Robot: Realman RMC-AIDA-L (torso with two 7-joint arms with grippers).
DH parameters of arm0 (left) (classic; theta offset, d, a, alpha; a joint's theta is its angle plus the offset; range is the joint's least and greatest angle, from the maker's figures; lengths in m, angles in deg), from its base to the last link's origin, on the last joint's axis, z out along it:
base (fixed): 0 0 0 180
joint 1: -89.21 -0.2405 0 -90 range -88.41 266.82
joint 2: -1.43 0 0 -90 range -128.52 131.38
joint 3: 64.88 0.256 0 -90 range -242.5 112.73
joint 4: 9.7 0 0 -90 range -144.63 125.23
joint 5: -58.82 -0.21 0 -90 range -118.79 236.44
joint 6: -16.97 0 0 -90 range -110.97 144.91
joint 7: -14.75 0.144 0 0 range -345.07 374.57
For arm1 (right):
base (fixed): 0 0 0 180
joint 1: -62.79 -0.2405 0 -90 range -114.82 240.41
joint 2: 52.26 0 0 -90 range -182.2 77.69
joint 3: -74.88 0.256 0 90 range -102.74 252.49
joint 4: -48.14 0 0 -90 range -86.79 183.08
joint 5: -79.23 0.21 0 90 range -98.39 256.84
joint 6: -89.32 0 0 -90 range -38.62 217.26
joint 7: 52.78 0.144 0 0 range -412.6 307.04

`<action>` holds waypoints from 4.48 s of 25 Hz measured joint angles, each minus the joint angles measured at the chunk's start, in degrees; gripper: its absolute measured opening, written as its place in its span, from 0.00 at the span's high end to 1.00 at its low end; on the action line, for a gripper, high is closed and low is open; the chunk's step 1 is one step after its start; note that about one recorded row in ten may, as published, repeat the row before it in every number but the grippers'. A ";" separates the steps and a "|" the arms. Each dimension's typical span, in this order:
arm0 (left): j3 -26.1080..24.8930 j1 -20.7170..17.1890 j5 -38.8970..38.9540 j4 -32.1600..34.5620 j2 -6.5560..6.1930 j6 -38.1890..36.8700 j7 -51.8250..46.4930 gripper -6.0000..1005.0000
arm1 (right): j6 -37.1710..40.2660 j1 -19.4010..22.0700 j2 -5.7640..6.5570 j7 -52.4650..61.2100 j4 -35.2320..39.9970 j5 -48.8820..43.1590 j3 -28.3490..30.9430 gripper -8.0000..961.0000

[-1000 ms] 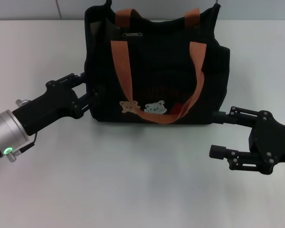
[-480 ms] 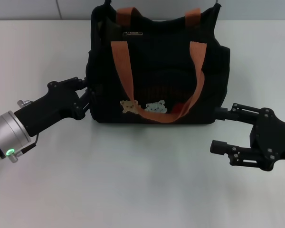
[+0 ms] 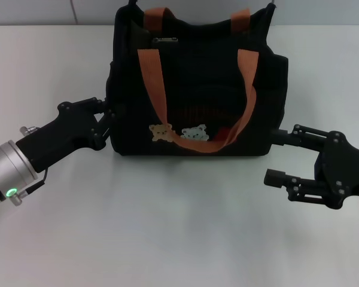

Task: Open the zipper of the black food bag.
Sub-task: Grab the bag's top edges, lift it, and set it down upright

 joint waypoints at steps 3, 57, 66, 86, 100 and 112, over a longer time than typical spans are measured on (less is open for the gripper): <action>-0.12 -0.36 0.39 0.83 -0.18 -0.87 0.00 0.86 | -0.08 0.05 -0.08 0.01 0.00 0.16 0.64 0.19; -5.81 -12.89 7.35 28.80 -3.18 -26.80 -20.96 0.87 | -9.30 0.07 -0.46 -0.34 -6.60 6.52 12.12 0.19; -9.34 -22.01 6.49 17.14 -5.53 -23.39 -7.55 0.42 | -11.19 -2.28 -0.46 -0.36 -7.06 6.95 12.07 0.19; -9.48 -18.73 -0.79 15.05 -3.96 -10.51 -3.55 0.31 | -14.06 -2.80 -0.46 -1.05 -8.87 6.95 12.28 0.19; -8.97 -17.41 -1.13 15.04 -3.89 -10.94 -3.16 0.70 | -14.17 -2.35 -0.46 -1.04 -8.88 6.95 12.30 0.19; -8.97 -17.22 -1.18 15.01 -3.84 -11.23 -3.16 0.78 | -14.15 -2.40 -0.46 -1.05 -8.94 6.95 12.11 0.19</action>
